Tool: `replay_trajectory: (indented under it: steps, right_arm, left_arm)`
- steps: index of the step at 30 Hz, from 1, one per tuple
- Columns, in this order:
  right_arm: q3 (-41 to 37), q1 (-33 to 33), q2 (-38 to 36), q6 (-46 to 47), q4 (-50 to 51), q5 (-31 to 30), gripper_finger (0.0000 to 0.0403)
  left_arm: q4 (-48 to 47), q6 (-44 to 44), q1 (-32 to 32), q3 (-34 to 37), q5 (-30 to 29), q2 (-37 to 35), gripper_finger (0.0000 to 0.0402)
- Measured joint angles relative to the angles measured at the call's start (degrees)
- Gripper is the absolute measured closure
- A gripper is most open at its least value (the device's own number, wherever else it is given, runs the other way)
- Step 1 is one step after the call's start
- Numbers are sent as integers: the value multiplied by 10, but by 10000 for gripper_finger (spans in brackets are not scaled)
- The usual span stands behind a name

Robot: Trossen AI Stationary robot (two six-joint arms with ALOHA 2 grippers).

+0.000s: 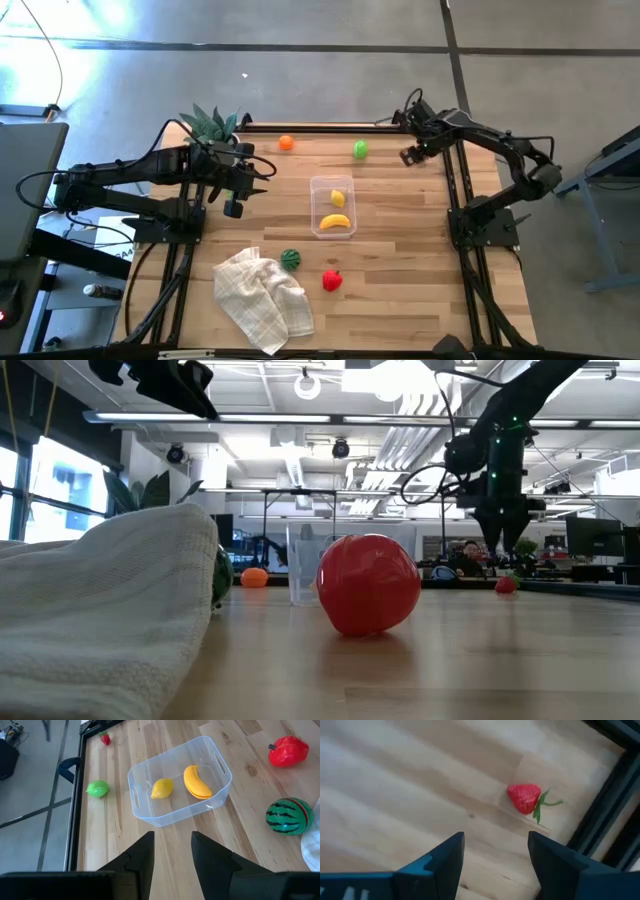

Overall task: Pick and placing Produce into tupperware
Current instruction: Put the red strawberry into the transparent bin

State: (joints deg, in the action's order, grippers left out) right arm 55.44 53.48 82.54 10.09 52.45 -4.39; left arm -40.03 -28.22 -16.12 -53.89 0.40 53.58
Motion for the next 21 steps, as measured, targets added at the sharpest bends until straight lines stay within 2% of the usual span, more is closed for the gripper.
replay_trajectory:
  steps: [5,21]
  right_arm:
    - [1,17,0,77,-35,63,192]
    - [0,17,0,293,-71,64,192]
  left_arm:
    - [0,0,0,0,0,0,284]
    - [0,0,0,0,0,0,284]
